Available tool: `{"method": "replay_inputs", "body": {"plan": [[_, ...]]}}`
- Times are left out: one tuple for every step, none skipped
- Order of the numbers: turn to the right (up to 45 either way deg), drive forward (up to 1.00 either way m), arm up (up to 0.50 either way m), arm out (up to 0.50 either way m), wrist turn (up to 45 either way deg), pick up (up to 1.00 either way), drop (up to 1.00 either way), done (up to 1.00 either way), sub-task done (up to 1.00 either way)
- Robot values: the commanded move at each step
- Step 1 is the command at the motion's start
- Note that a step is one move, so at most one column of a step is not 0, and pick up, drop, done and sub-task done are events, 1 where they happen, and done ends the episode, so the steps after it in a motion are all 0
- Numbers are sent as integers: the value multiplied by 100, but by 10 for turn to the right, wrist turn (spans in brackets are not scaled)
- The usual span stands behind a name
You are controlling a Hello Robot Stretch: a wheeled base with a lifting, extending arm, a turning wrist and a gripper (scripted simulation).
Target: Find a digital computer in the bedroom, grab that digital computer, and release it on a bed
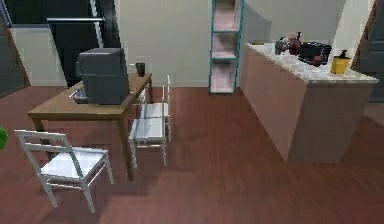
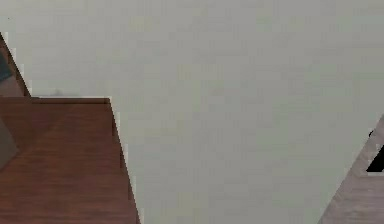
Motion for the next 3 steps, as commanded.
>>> {"method": "replay_inputs", "body": {"plan": [[0, 45, 0, 0, 0, 0, 0, 0, 0], [330, 0, 0, 0, 0, 0, 0, 0, 0], [0, 55, 0, 0, 0, 0, 0, 0, 0]]}}
